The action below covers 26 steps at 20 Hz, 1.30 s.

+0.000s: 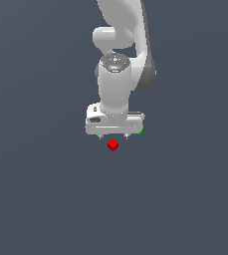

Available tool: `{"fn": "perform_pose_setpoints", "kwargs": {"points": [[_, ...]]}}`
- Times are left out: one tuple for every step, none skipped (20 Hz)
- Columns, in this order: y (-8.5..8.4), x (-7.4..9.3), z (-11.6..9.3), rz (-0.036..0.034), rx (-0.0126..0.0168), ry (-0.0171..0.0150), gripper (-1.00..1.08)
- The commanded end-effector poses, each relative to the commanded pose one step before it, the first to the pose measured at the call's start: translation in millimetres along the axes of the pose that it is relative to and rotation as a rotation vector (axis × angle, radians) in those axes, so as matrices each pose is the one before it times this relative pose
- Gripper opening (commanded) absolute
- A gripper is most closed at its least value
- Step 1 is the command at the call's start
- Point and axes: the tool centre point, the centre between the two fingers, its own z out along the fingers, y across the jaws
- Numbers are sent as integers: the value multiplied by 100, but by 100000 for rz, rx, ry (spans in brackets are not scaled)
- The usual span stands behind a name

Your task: Stack the red cube on top of the green cube.

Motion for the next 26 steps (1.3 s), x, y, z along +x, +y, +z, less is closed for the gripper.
{"fn": "perform_pose_setpoints", "kwargs": {"points": [[1, 0, 0, 0, 0, 0, 100], [0, -6, 10, 69, -3, -5, 100], [7, -17, 31, 218, -3, -16, 100], [13, -28, 51, 364, -5, -28, 100], [18, -39, 72, 511, -8, -39, 100], [23, -50, 93, 657, -10, -50, 100], [27, -62, 113, 800, -12, -60, 100], [34, -73, 134, 949, -14, -72, 100], [37, -84, 154, 1093, -16, -83, 100], [41, -96, 175, 1237, -19, -94, 100], [47, -107, 196, 1386, -21, -105, 100], [52, -118, 216, 1532, -23, -116, 100], [57, -130, 237, 1678, -25, -127, 100], [61, -141, 258, 1824, -27, -138, 100], [67, -152, 279, 1974, -29, -149, 100], [71, -164, 300, 2120, -31, -160, 100], [75, -176, 321, 2268, -33, -172, 100], [81, -187, 342, 2418, -36, -183, 100], [85, -199, 363, 2567, -37, -194, 100], [89, -211, 384, 2717, -39, -206, 100], [93, -222, 404, 2854, -41, -216, 100], [94, -224, 408, 2883, -41, -219, 100], [94, -225, 409, 2889, -40, -220, 100], [93, -225, 411, 2895, -40, -220, 100], [93, -226, 412, 2903, -39, -221, 100], [92, -227, 413, 2910, -38, -222, 100]]}}
